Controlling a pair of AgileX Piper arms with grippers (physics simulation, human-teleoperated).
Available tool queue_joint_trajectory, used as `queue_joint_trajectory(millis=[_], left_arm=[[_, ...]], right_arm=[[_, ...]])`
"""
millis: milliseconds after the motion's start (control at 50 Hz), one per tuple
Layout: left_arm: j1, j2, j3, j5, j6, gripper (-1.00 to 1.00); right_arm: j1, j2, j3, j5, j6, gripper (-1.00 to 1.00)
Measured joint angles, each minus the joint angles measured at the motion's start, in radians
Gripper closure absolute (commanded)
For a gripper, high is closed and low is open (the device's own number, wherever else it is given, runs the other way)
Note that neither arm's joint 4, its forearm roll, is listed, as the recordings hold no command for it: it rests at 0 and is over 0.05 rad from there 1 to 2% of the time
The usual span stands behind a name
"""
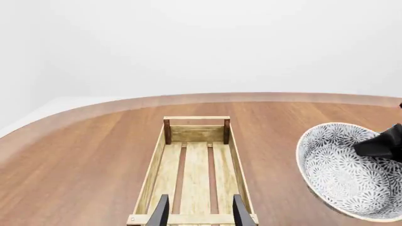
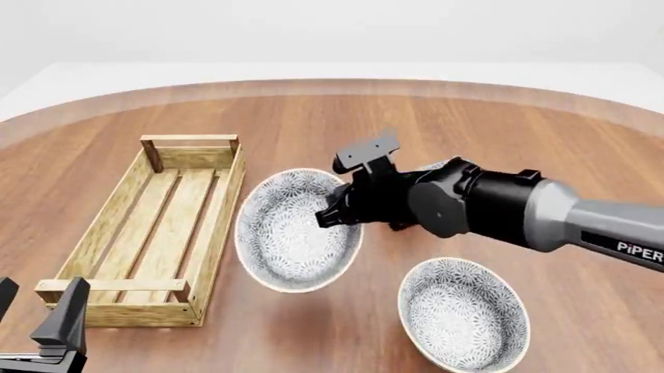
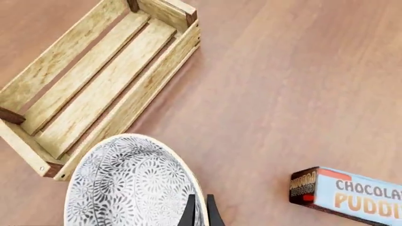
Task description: Stack the left bowl on the right bowl and place them in the tray.
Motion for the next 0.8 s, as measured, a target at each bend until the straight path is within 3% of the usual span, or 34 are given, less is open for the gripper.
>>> queue_joint_trajectory(millis=[400,800], left_arm=[[0.000,0.000,0.000,0.000,0.000,-1.00],[0.000,0.000,0.000,0.000,0.000,-1.00]], right_arm=[[-0.056,-0.220,-0.030,0.119,-0.016,1.00],[-0.199,-0.430,0.152,0.133,0.011,1.00]])
